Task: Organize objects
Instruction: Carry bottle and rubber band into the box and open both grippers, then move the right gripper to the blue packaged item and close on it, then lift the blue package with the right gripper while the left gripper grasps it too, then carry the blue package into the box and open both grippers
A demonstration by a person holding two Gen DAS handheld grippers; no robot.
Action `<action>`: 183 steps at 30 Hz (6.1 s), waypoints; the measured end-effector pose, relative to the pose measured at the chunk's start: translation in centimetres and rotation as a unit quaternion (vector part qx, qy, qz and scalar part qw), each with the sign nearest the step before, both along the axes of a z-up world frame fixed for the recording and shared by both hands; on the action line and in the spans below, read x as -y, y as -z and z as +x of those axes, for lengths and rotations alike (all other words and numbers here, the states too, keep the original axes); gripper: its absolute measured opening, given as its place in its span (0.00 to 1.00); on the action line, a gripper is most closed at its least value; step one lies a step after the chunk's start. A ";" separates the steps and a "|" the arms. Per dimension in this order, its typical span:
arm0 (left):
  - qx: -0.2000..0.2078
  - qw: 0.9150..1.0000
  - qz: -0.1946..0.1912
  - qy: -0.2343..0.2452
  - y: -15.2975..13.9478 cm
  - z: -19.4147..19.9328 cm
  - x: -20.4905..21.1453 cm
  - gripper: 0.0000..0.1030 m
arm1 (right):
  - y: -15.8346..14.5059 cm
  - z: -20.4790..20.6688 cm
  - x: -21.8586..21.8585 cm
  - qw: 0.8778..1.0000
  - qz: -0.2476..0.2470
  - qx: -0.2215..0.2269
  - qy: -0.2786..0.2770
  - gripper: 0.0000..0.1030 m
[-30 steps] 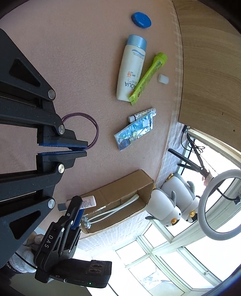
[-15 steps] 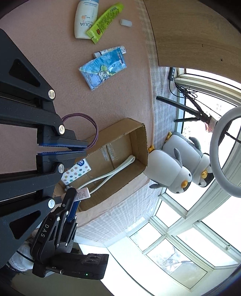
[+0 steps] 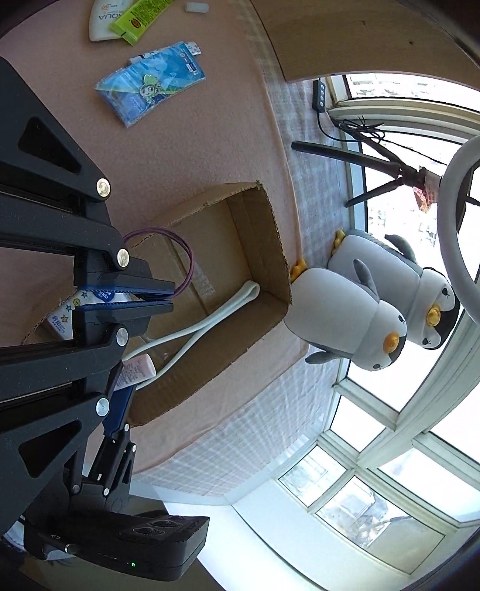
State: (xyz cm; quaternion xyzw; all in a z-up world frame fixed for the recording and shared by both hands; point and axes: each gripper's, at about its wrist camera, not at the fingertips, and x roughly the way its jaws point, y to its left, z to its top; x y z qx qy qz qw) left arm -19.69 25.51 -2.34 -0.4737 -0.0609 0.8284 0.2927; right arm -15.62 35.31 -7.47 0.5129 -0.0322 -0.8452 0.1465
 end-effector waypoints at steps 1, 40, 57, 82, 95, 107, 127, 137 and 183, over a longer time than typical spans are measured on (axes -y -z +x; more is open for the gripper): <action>0.004 1.000 -0.003 0.000 0.1 -0.1 -0.1 0.15 | 0.1 -0.1 0.1 1.000 0.000 0.002 -0.005 0.18; 0.029 0.980 -0.042 -0.193 2.2 10.6 26.6 0.45 | 1.6 -9.7 20.2 0.993 0.001 0.055 -0.108 0.48; 0.042 0.976 -0.043 -0.210 3.0 11.5 30.7 0.45 | 5.8 -16.7 26.3 0.990 -0.019 0.119 -0.074 0.27; 0.052 0.978 -0.029 -0.198 3.9 11.2 29.3 0.45 | 6.9 -6.7 23.0 0.981 0.012 0.147 -0.127 0.26; 0.049 0.984 -0.036 -0.167 3.5 12.6 26.2 0.45 | 5.7 -5.1 19.2 0.990 0.042 0.093 -0.096 0.26; 0.049 0.982 -0.034 -0.181 3.5 13.6 27.9 0.45 | 7.0 -3.4 18.6 0.984 0.027 0.144 -0.097 0.29; 0.093 0.978 -0.027 -0.186 7.6 13.8 29.0 0.45 | 6.7 8.9 22.1 0.957 -0.054 0.189 -0.215 0.29; 0.118 0.984 -0.010 -0.136 9.7 13.1 25.8 0.56 | 6.6 5.1 21.7 0.967 -0.087 0.184 -0.156 0.54; 0.019 0.999 0.016 -0.040 1.4 7.7 12.3 0.41 | -2.1 1.5 13.7 0.990 -0.061 0.058 -0.109 0.35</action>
